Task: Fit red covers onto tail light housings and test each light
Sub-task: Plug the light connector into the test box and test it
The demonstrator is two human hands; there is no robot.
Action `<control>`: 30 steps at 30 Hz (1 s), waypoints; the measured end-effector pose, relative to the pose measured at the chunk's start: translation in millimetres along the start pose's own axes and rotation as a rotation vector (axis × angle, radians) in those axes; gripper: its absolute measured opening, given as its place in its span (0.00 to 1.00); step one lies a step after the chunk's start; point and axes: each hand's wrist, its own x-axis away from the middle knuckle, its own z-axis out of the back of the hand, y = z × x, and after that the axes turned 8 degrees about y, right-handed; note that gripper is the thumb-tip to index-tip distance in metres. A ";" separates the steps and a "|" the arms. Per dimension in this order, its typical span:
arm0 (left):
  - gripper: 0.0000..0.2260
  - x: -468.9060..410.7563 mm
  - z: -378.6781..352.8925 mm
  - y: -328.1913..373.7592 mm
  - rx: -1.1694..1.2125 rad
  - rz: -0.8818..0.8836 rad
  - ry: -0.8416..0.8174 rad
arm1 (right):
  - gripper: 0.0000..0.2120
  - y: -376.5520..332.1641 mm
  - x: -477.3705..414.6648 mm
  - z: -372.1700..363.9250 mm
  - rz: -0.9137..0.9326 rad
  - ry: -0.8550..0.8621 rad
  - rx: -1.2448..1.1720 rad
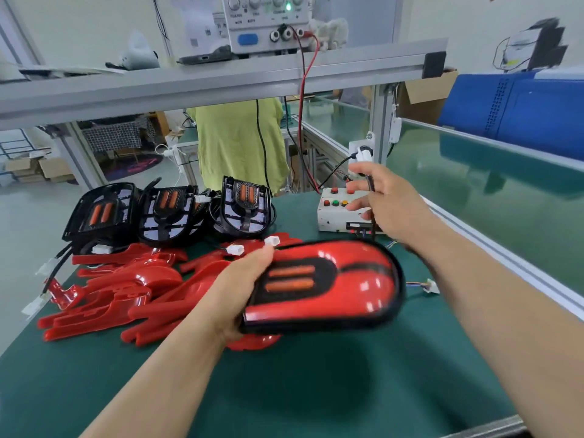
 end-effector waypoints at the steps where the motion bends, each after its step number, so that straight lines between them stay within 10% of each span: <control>1: 0.19 -0.1 -1.1 -2.8 -0.085 -0.018 -0.078 | 0.28 1.3 -1.5 4.3 0.007 -0.015 0.012; 14: 0.10 -6.0 -38.5 -43.5 -0.524 -0.099 0.068 | 0.31 10.4 20.9 5.3 0.223 0.028 0.049; 22: 0.13 -9.5 -35.2 -19.9 -1.221 -0.433 0.197 | 0.32 20.2 31.6 -4.8 0.227 -0.022 0.067; 30: 0.09 -57.0 -94.9 9.8 -1.061 -0.550 0.004 | 0.23 17.6 43.7 -2.8 0.287 0.212 -0.138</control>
